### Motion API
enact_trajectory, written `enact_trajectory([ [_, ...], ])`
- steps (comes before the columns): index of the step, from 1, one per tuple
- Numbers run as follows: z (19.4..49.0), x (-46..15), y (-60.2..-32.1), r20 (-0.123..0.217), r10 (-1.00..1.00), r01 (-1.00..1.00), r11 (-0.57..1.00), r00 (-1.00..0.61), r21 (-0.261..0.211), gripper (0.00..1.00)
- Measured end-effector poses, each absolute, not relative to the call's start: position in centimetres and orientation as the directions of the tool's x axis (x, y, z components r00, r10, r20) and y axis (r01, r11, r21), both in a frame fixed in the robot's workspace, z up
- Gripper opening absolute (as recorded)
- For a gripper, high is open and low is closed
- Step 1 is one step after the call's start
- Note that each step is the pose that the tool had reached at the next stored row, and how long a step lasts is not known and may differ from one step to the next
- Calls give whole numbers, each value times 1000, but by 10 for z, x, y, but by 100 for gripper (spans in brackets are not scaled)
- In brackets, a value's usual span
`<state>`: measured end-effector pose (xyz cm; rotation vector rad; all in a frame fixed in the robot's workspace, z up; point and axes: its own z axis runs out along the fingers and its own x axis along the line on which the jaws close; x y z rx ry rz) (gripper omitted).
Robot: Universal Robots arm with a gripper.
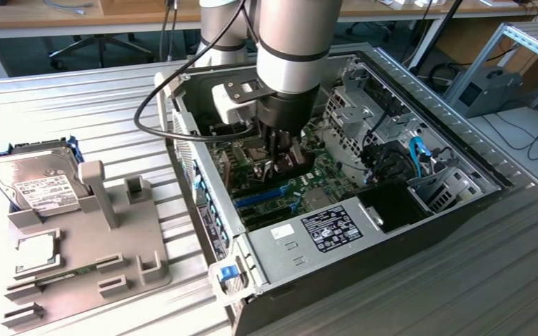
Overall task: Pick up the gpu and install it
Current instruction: 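Insert the gpu into the slot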
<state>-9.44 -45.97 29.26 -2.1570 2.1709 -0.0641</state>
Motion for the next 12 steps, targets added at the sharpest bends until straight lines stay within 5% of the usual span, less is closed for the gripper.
enact_trajectory([
  [12, 280, -101, -460, -27, -1000, -996, 8, -5, -86, 26],
])
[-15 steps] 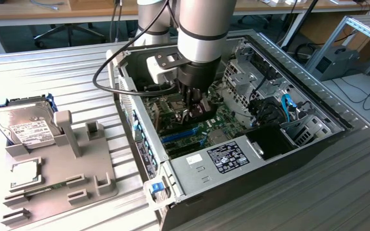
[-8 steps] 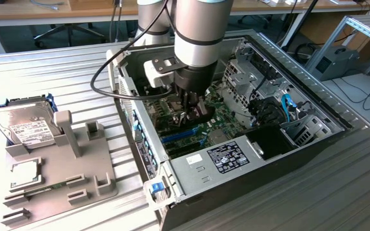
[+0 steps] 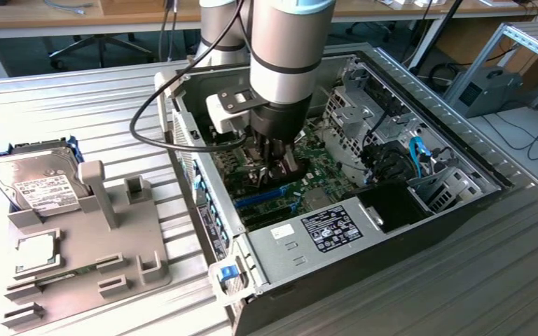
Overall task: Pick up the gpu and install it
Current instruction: 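Insert the gpu into the slot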
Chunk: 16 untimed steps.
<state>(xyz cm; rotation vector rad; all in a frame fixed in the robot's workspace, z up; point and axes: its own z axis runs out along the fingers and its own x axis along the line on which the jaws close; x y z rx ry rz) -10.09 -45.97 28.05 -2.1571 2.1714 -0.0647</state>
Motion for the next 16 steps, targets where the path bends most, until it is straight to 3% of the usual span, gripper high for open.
enact_trajectory([
  [16, 269, -106, -460, -27, -1000, -996, 8, -5, -86, 26],
])
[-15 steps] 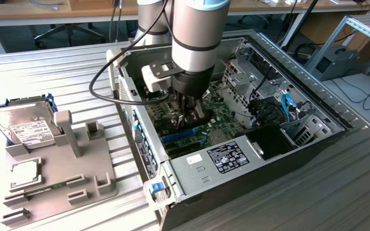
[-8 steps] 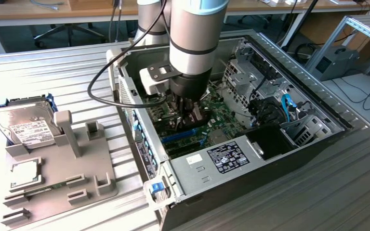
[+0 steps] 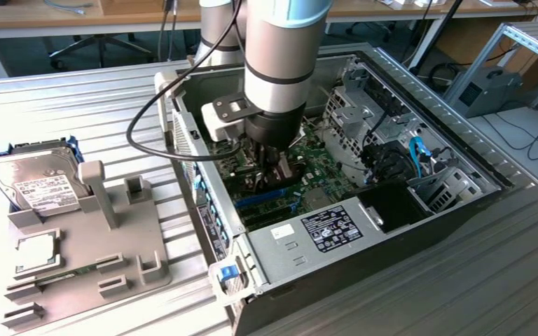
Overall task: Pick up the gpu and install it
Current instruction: 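Insert the gpu into the slot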
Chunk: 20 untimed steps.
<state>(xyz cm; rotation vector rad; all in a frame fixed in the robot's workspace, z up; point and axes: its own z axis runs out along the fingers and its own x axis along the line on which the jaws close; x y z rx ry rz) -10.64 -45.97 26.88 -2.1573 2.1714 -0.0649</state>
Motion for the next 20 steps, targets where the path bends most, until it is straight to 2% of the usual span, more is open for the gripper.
enact_trajectory([
  [20, 261, -110, -460, -27, -1000, -996, 8, -5, -86, 26],
])
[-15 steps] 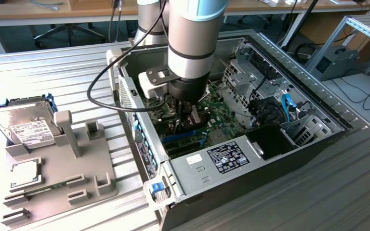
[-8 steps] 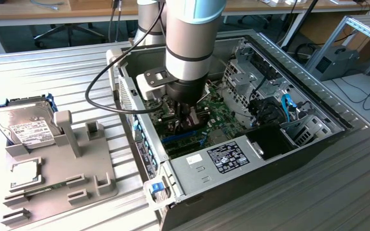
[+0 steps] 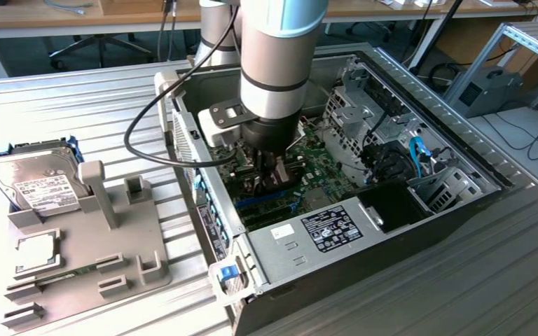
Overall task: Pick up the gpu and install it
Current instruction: 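Insert the gpu into the slot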
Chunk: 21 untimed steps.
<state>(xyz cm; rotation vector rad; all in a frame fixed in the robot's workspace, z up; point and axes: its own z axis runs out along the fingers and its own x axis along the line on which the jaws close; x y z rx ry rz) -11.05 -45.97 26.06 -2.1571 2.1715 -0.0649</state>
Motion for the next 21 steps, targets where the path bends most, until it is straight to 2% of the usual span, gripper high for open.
enact_trajectory([
  [21, 256, -110, -460, -26, -1000, -996, 5, -2, -86, 26],
])
